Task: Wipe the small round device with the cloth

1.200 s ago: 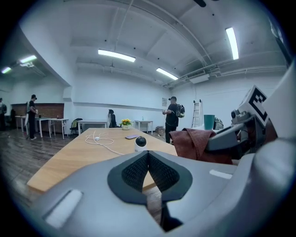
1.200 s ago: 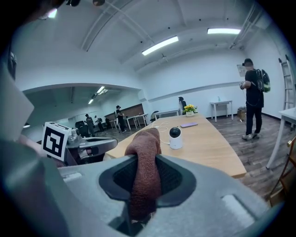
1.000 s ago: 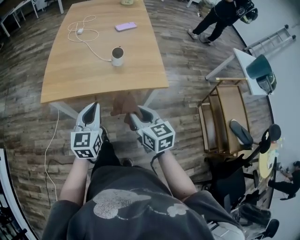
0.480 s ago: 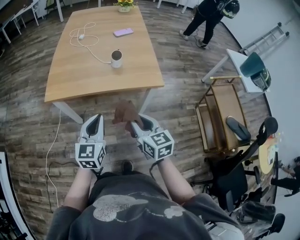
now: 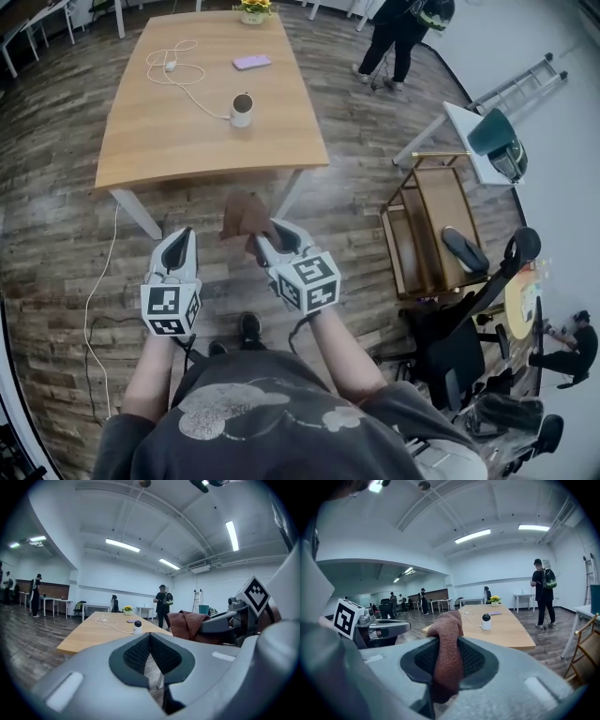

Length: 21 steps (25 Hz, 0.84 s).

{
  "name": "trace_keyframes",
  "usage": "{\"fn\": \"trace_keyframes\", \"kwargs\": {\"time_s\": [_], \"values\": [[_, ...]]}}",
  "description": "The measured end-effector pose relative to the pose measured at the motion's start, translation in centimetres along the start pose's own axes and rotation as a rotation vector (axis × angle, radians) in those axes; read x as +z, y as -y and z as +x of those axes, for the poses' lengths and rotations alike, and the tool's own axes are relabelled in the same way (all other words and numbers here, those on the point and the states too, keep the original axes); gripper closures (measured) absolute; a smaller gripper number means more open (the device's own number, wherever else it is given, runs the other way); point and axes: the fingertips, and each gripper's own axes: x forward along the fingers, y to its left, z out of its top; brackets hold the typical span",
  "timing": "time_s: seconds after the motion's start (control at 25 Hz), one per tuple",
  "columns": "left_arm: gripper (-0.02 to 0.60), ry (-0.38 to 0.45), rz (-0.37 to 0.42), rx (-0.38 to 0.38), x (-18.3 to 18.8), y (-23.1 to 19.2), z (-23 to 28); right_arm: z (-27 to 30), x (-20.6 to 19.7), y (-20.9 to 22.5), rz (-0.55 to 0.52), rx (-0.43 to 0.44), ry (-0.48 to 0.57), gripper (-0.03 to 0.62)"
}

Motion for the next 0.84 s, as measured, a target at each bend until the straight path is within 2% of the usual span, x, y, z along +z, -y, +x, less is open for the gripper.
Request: {"fn": "trace_keyframes", "kwargs": {"time_s": [0.32,0.52,0.84], "values": [[0.563,-0.006,0.009,-0.030,-0.1,0.1,-1.5,-0.8,-0.3,-1.0,-0.009,-0.032,-0.018,0.516],[0.563,-0.012,0.012,-0.050,-0.4,0.4,-2.2,-0.9,-0.9,-2.1,-0.073,-0.013,-0.050,0.516],[0.563,-0.017,0.023,-0.040,0.0,0.4,-2.6,-1.4,-1.0,-2.2,-0.050,-0.025,-0.048,0.516]]}}
